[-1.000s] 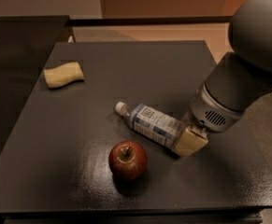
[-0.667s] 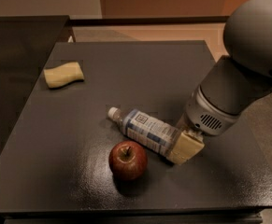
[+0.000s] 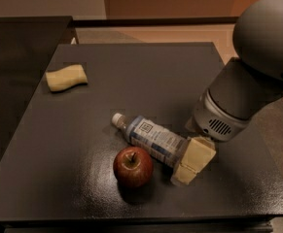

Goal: Move blue plastic bottle near apple

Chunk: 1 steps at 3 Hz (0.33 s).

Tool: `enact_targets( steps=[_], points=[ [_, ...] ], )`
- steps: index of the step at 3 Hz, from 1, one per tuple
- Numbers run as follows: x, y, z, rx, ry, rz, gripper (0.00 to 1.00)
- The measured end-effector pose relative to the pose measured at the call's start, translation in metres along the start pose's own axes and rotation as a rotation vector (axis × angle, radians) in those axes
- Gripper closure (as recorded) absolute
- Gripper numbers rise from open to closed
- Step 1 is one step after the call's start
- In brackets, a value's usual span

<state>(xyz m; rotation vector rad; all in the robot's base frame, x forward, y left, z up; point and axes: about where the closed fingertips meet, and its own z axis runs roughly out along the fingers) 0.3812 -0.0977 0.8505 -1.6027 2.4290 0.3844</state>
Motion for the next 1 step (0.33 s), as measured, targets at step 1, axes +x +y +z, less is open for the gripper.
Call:
enact_targets(
  steps=[1],
  points=[
    [0.0000,0.0000,0.0000,0.000,0.000,0.000,0.00]
  ],
)
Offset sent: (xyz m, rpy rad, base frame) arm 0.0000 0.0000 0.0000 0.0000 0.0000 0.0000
